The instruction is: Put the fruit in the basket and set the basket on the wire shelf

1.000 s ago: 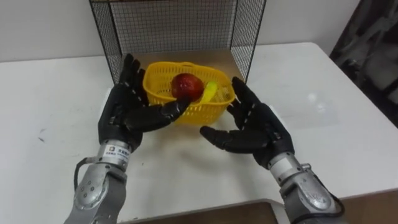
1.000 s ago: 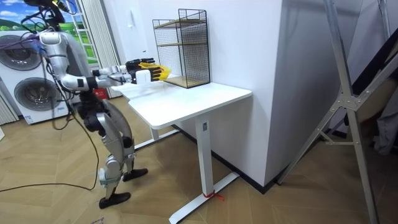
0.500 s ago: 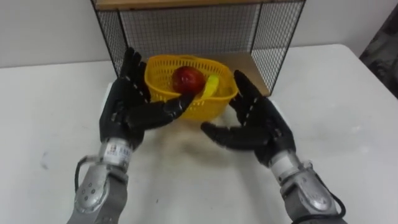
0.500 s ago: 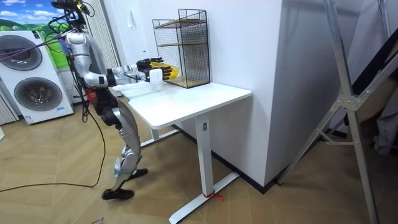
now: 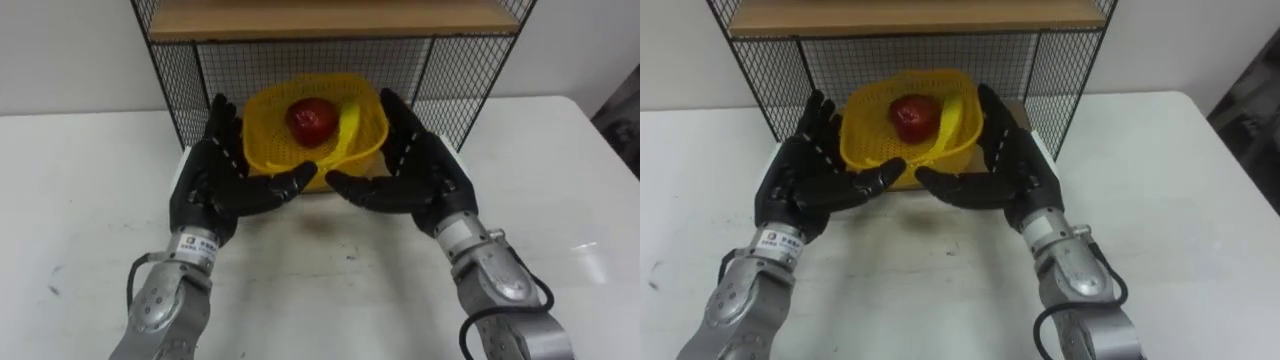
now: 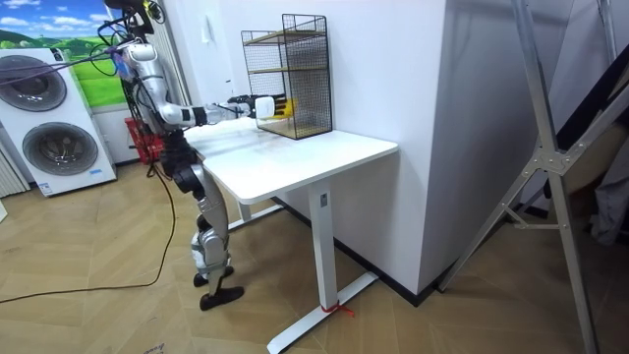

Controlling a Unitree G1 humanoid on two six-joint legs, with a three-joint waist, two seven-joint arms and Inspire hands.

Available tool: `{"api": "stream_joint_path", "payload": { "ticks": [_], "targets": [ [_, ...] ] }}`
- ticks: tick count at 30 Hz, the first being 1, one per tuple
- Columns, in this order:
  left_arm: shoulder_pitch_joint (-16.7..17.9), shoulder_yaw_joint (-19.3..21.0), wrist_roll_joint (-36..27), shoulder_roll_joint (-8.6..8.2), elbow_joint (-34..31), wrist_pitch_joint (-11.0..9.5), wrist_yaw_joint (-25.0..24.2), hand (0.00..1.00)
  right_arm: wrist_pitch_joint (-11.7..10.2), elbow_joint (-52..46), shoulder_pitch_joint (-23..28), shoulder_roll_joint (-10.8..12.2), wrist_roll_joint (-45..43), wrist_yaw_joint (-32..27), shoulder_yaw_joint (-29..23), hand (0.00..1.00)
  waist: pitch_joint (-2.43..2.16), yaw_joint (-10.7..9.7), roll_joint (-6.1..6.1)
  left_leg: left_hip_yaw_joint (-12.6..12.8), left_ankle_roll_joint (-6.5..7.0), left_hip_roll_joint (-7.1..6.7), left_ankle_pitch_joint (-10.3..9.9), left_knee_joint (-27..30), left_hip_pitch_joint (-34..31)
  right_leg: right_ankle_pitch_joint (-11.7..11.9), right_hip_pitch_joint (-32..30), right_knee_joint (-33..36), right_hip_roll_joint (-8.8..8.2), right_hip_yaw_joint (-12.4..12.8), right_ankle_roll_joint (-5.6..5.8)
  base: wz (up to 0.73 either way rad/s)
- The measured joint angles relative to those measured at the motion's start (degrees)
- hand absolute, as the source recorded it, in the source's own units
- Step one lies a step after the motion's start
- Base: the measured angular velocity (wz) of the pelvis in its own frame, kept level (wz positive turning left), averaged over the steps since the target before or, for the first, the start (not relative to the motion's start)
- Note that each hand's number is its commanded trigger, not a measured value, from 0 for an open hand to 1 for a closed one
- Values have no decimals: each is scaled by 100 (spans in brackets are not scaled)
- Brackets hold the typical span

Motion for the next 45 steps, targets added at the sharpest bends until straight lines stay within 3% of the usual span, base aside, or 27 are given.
{"api": "stream_joint_path", "payload": {
  "ticks": [7,17,21,28,32,45],
  "targets": [
    [-619,53,107,-44,483,344,43,0,78,371,-408,15,-3,-56,-84,0,1,-9,19,-11,-31,73,35,-5,-65,159,62,-245,62,-122,-37,3],
    [-1442,166,212,-352,1438,738,334,0,160,1028,-1241,154,68,-286,-190,0,3,-76,125,9,-54,97,191,-325,202,341,366,-713,101,-115,-49,0],
    [-1696,177,210,-475,1755,879,576,0,323,1400,-1334,211,239,-438,-199,0,1,-64,128,9,-67,94,281,-562,343,399,456,-795,98,-114,-56,0],
    [-2093,196,206,-583,2255,1012,837,0,399,1969,-1484,244,247,-548,-195,0,0,-6,181,62,-81,104,306,-570,343,408,412,-799,116,-8,-71,-4],
    [-2243,210,216,-569,2517,1098,870,0,462,2632,-1865,240,256,-560,-197,0,0,-1,184,107,-81,109,321,-590,359,415,406,-799,117,21,-73,-4],
    [-2239,182,217,-373,2593,1167,926,0,509,2843,-1885,208,239,-527,-188,0,-13,3,152,83,-81,107,322,-596,362,414,428,-811,114,3,-72,0]
  ]
}}
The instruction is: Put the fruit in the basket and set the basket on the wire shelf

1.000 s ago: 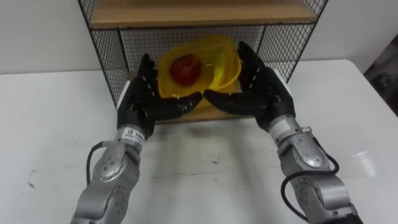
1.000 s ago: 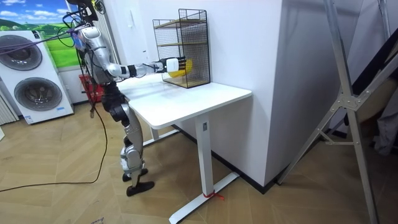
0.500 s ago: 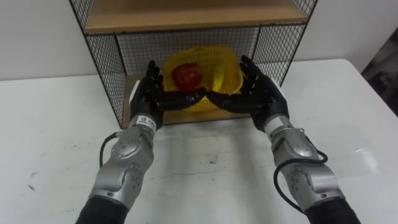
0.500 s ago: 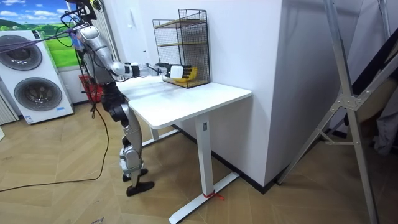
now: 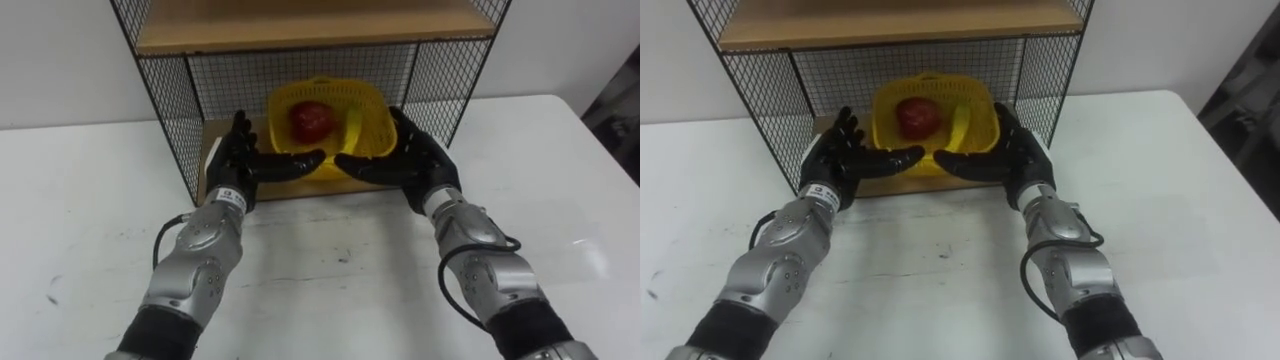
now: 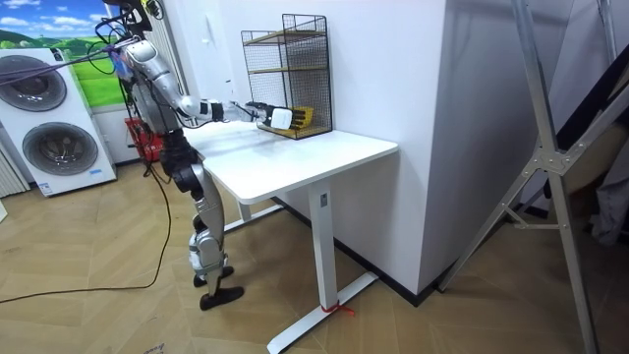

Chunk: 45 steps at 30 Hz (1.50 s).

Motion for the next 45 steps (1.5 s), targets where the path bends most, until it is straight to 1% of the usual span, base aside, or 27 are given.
{"api": "stream_joint_path", "payload": {
  "ticks": [2,6,7,9,11,12,13,15,16,17,19,20,22,23,25,30,33,34,37,39,40,41,42,44,45],
  "targets": [
    [0,17,0,47,-126,1,50,0,0,-20,28,-31,-24,-1,-2,0,-21,2,-33,-22,0,0,0,-3,-34,12,-4,-52,6,-21,2,4],
    [17,17,8,154,-461,5,65,0,0,-161,172,-92,-15,-26,-4,0,-41,2,-70,-69,-4,-3,2,11,-60,27,8,-83,1,-81,1,8],
    [64,46,56,177,-632,8,60,0,1,-324,287,-137,-40,-32,-9,0,-51,19,-75,-73,-5,-4,3,10,-54,27,14,-82,1,-86,1,3],
    [191,199,120,172,-904,10,58,0,2,-581,438,-180,-154,-42,-25,0,-53,17,-75,-79,-5,-3,3,8,1,27,71,-88,1,-96,1,0],
    [401,348,255,175,-1312,61,62,0,3,-851,584,-224,-240,-93,-91,0,-66,14,-70,-88,-5,-3,3,4,86,27,165,-90,0,-130,1,0],
    [487,373,320,169,-1448,75,64,0,3,-904,628,-224,-299,-100,-126,0,-105,-1,-69,-88,-5,-3,3,0,94,27,171,-93,0,-129,1,4],
    [659,393,342,172,-1741,83,64,0,3,-1021,731,-224,-435,-106,-222,0,-165,1,-69,-92,-5,-3,3,-35,128,27,203,-99,0,-134,1,0],
    [872,393,340,178,-2133,82,51,0,4,-1138,792,-227,-722,-119,-291,0,-174,3,-70,-92,-12,-6,26,-146,279,26,355,-136,-2,-135,1,0],
    [881,395,340,181,-2162,82,48,0,3,-1208,824,-228,-831,-111,-291,0,-190,6,-75,-93,-17,-8,38,-168,306,26,372,-145,-4,-136,1,0],
    [881,415,336,202,-2209,82,30,0,3,-1413,887,-228,-1047,-49,-292,0,-195,15,-76,-93,-26,-8,59,-204,362,28,422,-176,-4,-128,-2,0],
    [888,453,388,240,-2220,75,-21,0,-1,-1689,960,-239,-1332,53,-294,0,-193,-6,-73,-99,-39,-8,80,-253,448,27,494,-197,-4,-132,-4,0],
    [920,453,618,244,-2278,75,-50,0,-3,-1926,1053,-257,-1508,68,-318,0,-193,-5,-73,-105,-42,-5,83,-263,470,27,529,-243,2,-139,-6,4],
    [991,454,881,258,-2459,73,-55,0,-6,-2206,1139,-257,-1700,68,-402,0,-190,-6,-75,-115,-50,-1,89,-263,470,43,528,-277,10,-149,-22,2],
    [1031,451,946,272,-2589,69,-56,0,-7,-2318,1151,-256,-1829,70,-446,0,-181,-6,-73,-118,-53,-1,93,-262,470,44,523,-277,12,-141,-23,0],
    [1062,449,923,276,-2740,39,-65,0,-9,-2461,1181,-267,-1905,56,-481,0,-168,-6,-77,-117,-51,-3,111,-263,465,49,498,-275,9,-134,-24,0],
    [1075,456,895,297,-2777,36,-108,0,-12,-3014,1473,-284,-2073,47,-497,0,-145,9,-73,-112,-51,-3,112,-311,429,49,453,-279,12,-119,-25,0],
    [1131,455,878,307,-2880,-12,-179,0,-13,-3136,1501,-375,-2044,26,-498,0,-136,17,-69,-97,-54,-1,115,-326,399,55,406,-273,31,-44,-21,-5],
    [1145,456,878,310,-2881,-82,-191,0,-19,-3212,1534,-426,-2045,22,-504,0,-136,29,-69,-90,-55,-1,126,-332,378,58,370,-265,36,-18,-21,-5],
    [1183,453,869,320,-2884,-191,-211,0,-84,-3247,1559,-444,-2063,22,-506,0,-130,40,-68,-78,-55,-2,150,-350,366,66,332,-264,37,1,-23,-3],
    [1316,450,877,320,-2896,-329,-292,0,-87,-3274,1589,-449,-2076,22,-508,0,-129,24,-70,-76,-55,-1,150,-351,355,65,323,-269,38,-2,-23,0],
    [1460,435,879,313,-2937,-385,-331,0,-94,-3399,1699,-449,-2129,23,-513,0,-129,15,-70,-66,-55,0,149,-353,349,65,308,-274,37,0,-23,-3],
    [1596,419,880,308,-2944,-425,-359,0,-154,-3488,1819,-445,-2154,42,-508,0,-129,23,-70,-52,-55,3,149,-357,343,65,294,-275,37,2,-23,-4],
    [1666,418,877,307,-2944,-427,-388,0,-173,-3514,1873,-441,-2144,61,-507,0,-129,20,-70,-47,-55,5,149,-357,341,65,290,-274,37,3,-23,-4],
    [1971,405,802,310,-2950,-429,-479,0,-180,-3704,2176,-418,-2020,72,-507,0,-129,16,-71,-45,-55,5,149,-356,334,68,294,-270,36,3,-23,0],
    [2041,387,755,312,-2950,-429,-497,0,-181,-3724,2236,-412,-2013,73,-506,0,-129,13,-71,-38,-55,6,149,-356,332,68,292,-268,36,5,-23,0]
  ]
}}
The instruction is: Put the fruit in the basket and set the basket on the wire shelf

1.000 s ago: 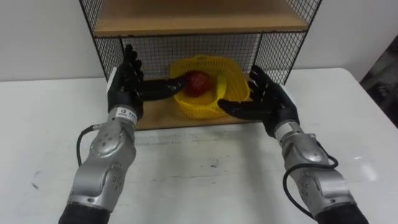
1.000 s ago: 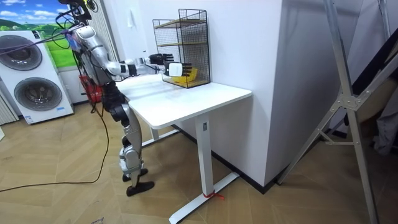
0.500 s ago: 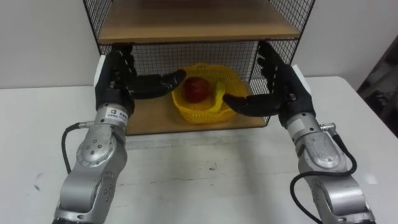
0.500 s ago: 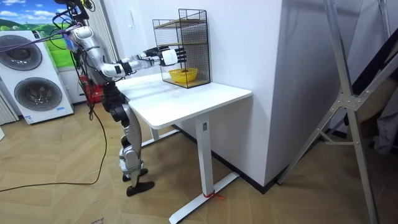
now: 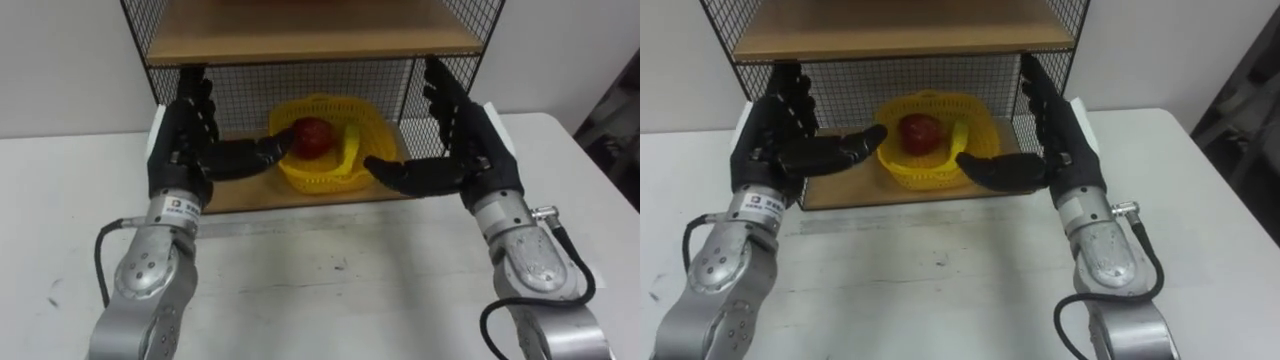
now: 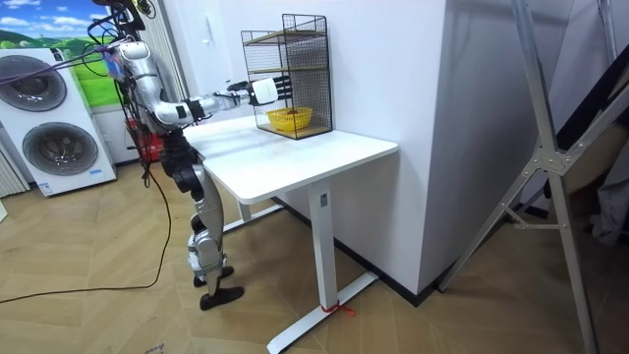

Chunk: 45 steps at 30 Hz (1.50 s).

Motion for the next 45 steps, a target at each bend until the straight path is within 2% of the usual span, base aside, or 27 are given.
{"api": "stream_joint_path", "payload": {
  "ticks": [3,6,8,10,13,15,18,20,23,26,28,31,33,35,36,38,42,43,45],
  "targets": [
    [346,-98,-100,5,3,-9,-172,0,0,-16,165,4,-2,24,0,0,1,-14,2,4,0,0,0,-4,-9,0,10,-4,1,9,0,0],
    [685,-242,-138,109,1,-109,-461,0,-33,-285,377,5,38,70,2,0,6,-13,8,-5,0,1,0,-33,-47,0,-12,-13,4,6,0,0],
    [993,-348,-148,181,10,-164,-558,0,-287,-385,654,22,44,146,36,0,16,-20,14,-4,0,2,0,7,-45,2,-27,-15,5,5,-1,0],
    [1164,-400,-204,219,11,-172,-581,0,-334,-385,819,60,43,202,55,0,30,-16,20,20,-1,2,-1,8,-59,2,-29,-11,5,7,-1,-2],
    [1475,-386,-198,230,-10,-326,-666,0,-414,-385,997,70,186,258,22,0,50,-16,71,22,3,0,-8,-11,-86,-16,-119,-6,-4,12,7,-3],
    [1590,-370,-199,231,-100,-374,-667,0,-518,-393,1133,68,344,311,-60,0,29,-11,84,21,4,0,-12,9,-190,-16,-222,3,-5,6,7,0],
    [1647,-339,-196,228,-231,-532,-670,0,-650,-395,1327,66,394,349,-172,0,17,6,109,14,3,2,-7,62,-275,15,-250,9,-1,-2,-2,0],
    [1746,-186,-108,228,-345,-772,-670,0,-773,-395,1496,59,386,318,-172,0,19,12,109,23,2,3,-7,61,-326,15,-322,44,1,4,-3,0],
    [1908,-14,-51,272,-350,-1008,-668,0,-863,-397,1669,25,381,171,-181,0,15,22,108,34,2,1,-7,19,-303,0,-317,71,-1,18,0,-4],
    [2187,121,42,270,-551,-1065,-627,0,-972,-512,1838,28,343,-48,-211,0,4,32,101,35,3,-4,-8,5,-291,-6,-309,88,-3,19,2,-1],
    [2265,212,268,253,-629,-1184,-617,0,-1097,-547,1860,37,234,-145,-252,0,4,38,102,34,3,-5,-8,5,-277,-7,-291,86,-1,13,5,0],
    [2322,424,546,154,-887,-1310,-282,0,-1349,-730,1987,48,188,-371,-445,0,9,106,113,30,3,-6,-8,17,-291,-6,-282,60,2,2,5,2],
    [2316,683,744,82,-1053,-1500,-6,0,-1484,-827,2035,50,169,-587,-654,0,18,133,130,-12,3,-11,-8,13,-305,-1,-261,30,6,-9,5,11],
    [2304,1133,988,108,-1341,-1780,624,0,-1689,-828,2019,40,61,-1082,-1016,0,22,175,147,-72,1,-16,-7,6,-299,7,-227,-17,12,-42,8,13],
    [2298,1259,1008,107,-1417,-1848,796,0,-1736,-830,2016,39,42,-1228,-1119,0,21,176,151,-76,0,-18,-6,4,-298,6,-227,-15,15,-52,8,6],
    [2243,1807,1067,109,-1533,-2185,1472,0,-1845,-889,2006,26,-39,-1808,-1527,0,13,248,171,-89,-3,-24,0,-1,-291,-2,-227,-7,11,-105,8,3],
    [2156,2740,1155,126,-1808,-2311,2433,0,-1885,-1068,1926,-10,-238,-2721,-2378,0,25,310,129,-152,-7,-38,2,3,-307,-42,-233,-11,3,-173,13,9],
    [2151,3069,1159,157,-1964,-2356,2751,0,-1930,-1134,1847,-123,-224,-3033,-2692,0,31,325,116,-161,-9,-39,4,5,-306,-41,-234,-14,9,-167,12,7],
    [2115,3528,1174,352,-2082,-2467,3248,0,-2089,-1177,1713,-334,-230,-3525,-3165,0,34,338,105,-195,-10,-43,6,11,-335,-39,-233,0,6,-178,9,7]
  ]
}}
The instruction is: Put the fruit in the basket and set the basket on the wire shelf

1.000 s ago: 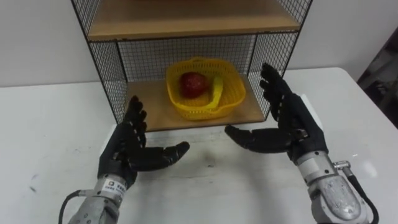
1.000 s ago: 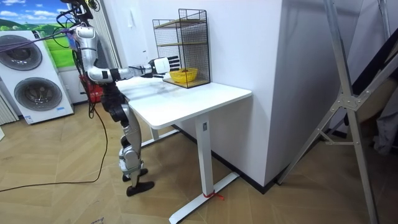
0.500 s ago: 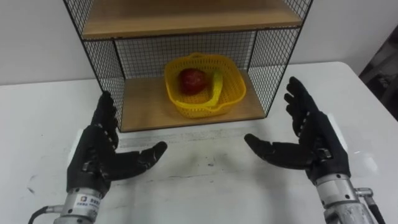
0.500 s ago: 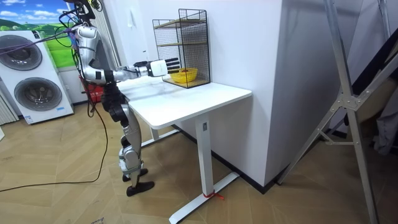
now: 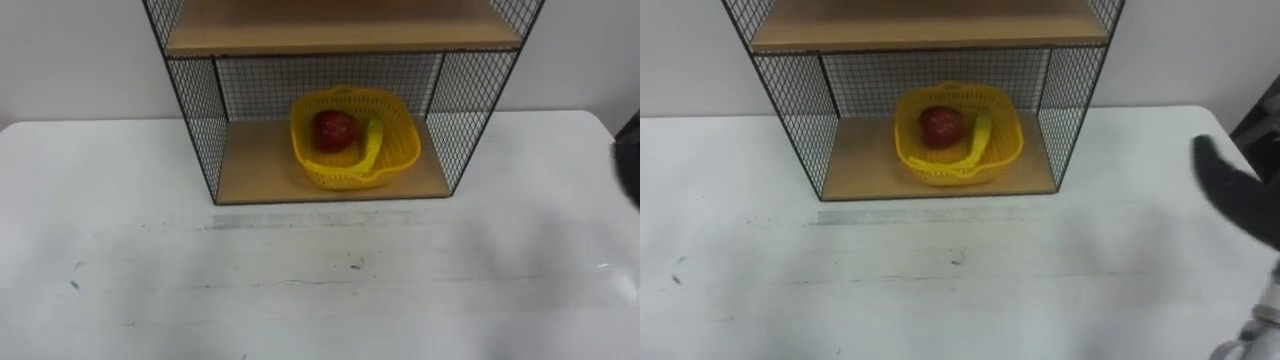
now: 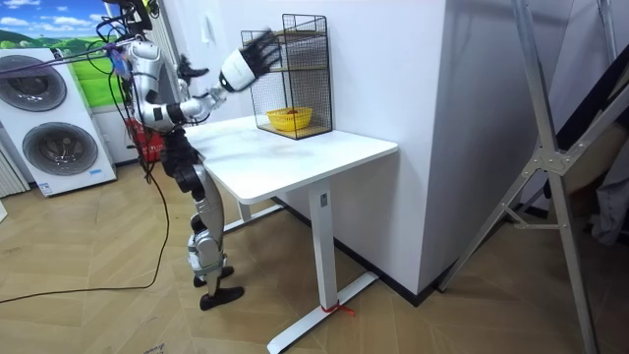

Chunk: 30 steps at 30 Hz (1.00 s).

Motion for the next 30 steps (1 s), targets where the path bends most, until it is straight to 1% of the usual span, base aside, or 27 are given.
{"api": "stream_joint_path", "payload": {
  "ticks": [1,2,3,5,6,7,8,9,10,11,12,13,14,15,16,17,18,19,20,21,23,24,26,27,28,29,30],
  "targets": [
    [-24,361,23,164,-3,-32,271,0,-61,-3,-92,-180,-6,-292,-304,0,-12,8,-2,-8,0,-1,0,10,-14,-1,-3,-6,-8,-44,0,6],
    [-58,731,12,345,-3,-32,548,0,-66,-2,-164,-380,16,-568,-620,0,-14,13,0,-13,0,0,0,10,-13,-2,-1,-2,-8,-51,0,5],
    [-82,920,10,440,-2,-32,694,0,-68,0,-198,-476,28,-707,-780,0,-14,18,0,-18,0,0,0,10,-13,-2,-1,-2,-8,-53,-1,5],
    [-181,1559,-183,767,20,-50,1269,0,-133,152,-280,-775,46,-1257,-1378,0,-10,17,-16,-56,-2,-6,-2,52,-33,-13,-20,-16,-19,-53,2,8],
    [-178,1701,-275,819,22,-52,1412,0,-118,178,-275,-827,87,-1387,-1487,0,-14,18,-25,-58,-3,-9,-3,70,-41,-31,-42,-16,-32,-49,6,5],
    [-148,1949,-403,896,98,-48,1683,0,-105,206,-243,-878,196,-1653,-1685,0,-31,49,-18,-63,-3,-16,-4,89,-81,-53,-99,26,-54,-67,-4,0],
    [-142,2159,-535,934,230,-16,1901,0,-106,292,-214,-901,380,-1877,-1908,0,-35,60,-18,-70,-3,-22,-5,89,-91,-68,-115,52,-78,-129,-8,3],
    [-138,2242,-577,958,327,8,2003,0,-89,361,-181,-911,499,-1967,-2029,0,-32,56,-53,-81,-3,-35,-5,88,-112,-93,-152,98,-92,-134,-4,8],
    [-129,2401,-673,993,576,78,2185,0,9,489,-98,-914,703,-2156,-2243,0,-47,50,-33,-105,-2,-53,-5,96,-144,-134,-211,181,-101,-133,2,10],
    [-76,2501,-866,1037,919,139,2342,0,57,704,-24,-915,965,-2273,-2400,0,-52,48,-32,-91,-1,-63,-5,93,-157,-155,-242,222,-115,-130,5,7],
    [-35,2545,-957,1048,1115,195,2395,0,130,816,9,-914,1091,-2325,-2448,0,-61,52,-46,-87,-1,-65,-5,88,-166,-155,-252,229,-115,-135,5,0],
    [62,2596,-1186,1057,1493,327,2466,0,259,1085,100,-911,1349,-2412,-2498,0,-61,51,-38,-88,0,-64,-6,85,-190,-160,-274,248,-115,-126,2,0],
    [120,2592,-1530,1056,1849,406,2491,0,385,1431,196,-912,1678,-2448,-2521,0,-52,40,-24,-93,1,-67,-7,93,-219,-176,-313,298,-117,-103,0,0],
    [211,2564,-1900,1053,2238,508,2493,0,502,1796,266,-911,2040,-2450,-2520,0,-53,25,-30,-101,1,-70,-7,96,-252,-185,-365,322,-119,-75,-1,0],
    [243,2526,-2076,1050,2442,567,2494,0,576,1971,290,-909,2207,-2455,-2513,0,-53,24,-31,-92,1,-69,-7,101,-268,-186,-384,327,-120,-69,-1,-3],
    [295,2427,-2372,1046,2837,637,2490,0,703,2333,324,-890,2432,-2481,-2497,0,-55,9,-29,-89,0,-69,-8,116,-302,-186,-399,335,-118,-67,-1,0],
    [311,2385,-2504,1039,3019,671,2481,0,741,2538,337,-876,2528,-2482,-2486,0,-60,-3,-33,-74,0,-69,-8,122,-325,-185,-401,335,-118,-69,-1,3],
    [334,2288,-2768,992,3431,702,2426,0,781,2986,369,-814,2710,-2420,-2476,0,-58,-33,-29,-89,0,-70,-8,124,-345,-183,-404,322,-120,-81,-3,5],
    [385,2120,-3095,950,3857,720,2332,0,816,3311,493,-688,3059,-2304,-2458,0,-68,-44,-21,-92,3,-70,-10,114,-340,-184,-397,314,-126,-97,-3,5],
    [423,2013,-3295,918,4071,736,2286,0,835,3481,558,-610,3297,-2235,-2450,0,-72,-50,-20,-116,5,-70,-13,108,-331,-184,-382,306,-130,-117,-3,10],
    [451,1622,-4117,775,4929,818,2073,0,943,4401,637,-407,4289,-2069,-2399,0,-72,-104,-13,-164,5,-76,-13,104,-323,-179,-341,303,-127,-133,-5,8],
    [448,1573,-4346,730,5145,845,2013,0,963,4664,624,-371,4486,-2036,-2396,0,-77,-119,-9,-165,5,-76,-13,105,-316,-178,-331,298,-126,-130,-5,0],
    [430,1550,-4980,507,5818,930,1838,0,982,5577,594,-236,5013,-1926,-2399,0,-77,-170,2,-154,-1,-74,-21,101,-223,-194,-279,272,-125,-102,2,-2],
    [433,1554,-5048,444,5940,930,1790,0,981,5705,603,-167,5019,-1923,-2397,0,-79,-174,7,-153,-10,-72,-31,105,-204,-210,-279,272,-120,-88,7,-7],
    [422,1528,-5088,336,6212,929,1636,0,977,6019,609,-57,5018,-1870,-2363,0,-80,-188,7,-152,-36,-70,-69,122,-195,-248,-278,293,-114,-70,33,-6],
    [413,1436,-5086,270,6486,928,1464,0,975,6340,620,15,5020,-1824,-2218,0,-80,-194,14,-153,-43,-67,-92,174,-206,-253,-281,332,-109,-64,24,-5],
    [404,1359,-5085,252,6612,928,1397,0,969,6504,620,38,5024,-1798,-2121,0,-80,-202,17,-153,-45,-65,-107,207,-212,-261,-281,360,-109,-66,11,0]
  ]
}}
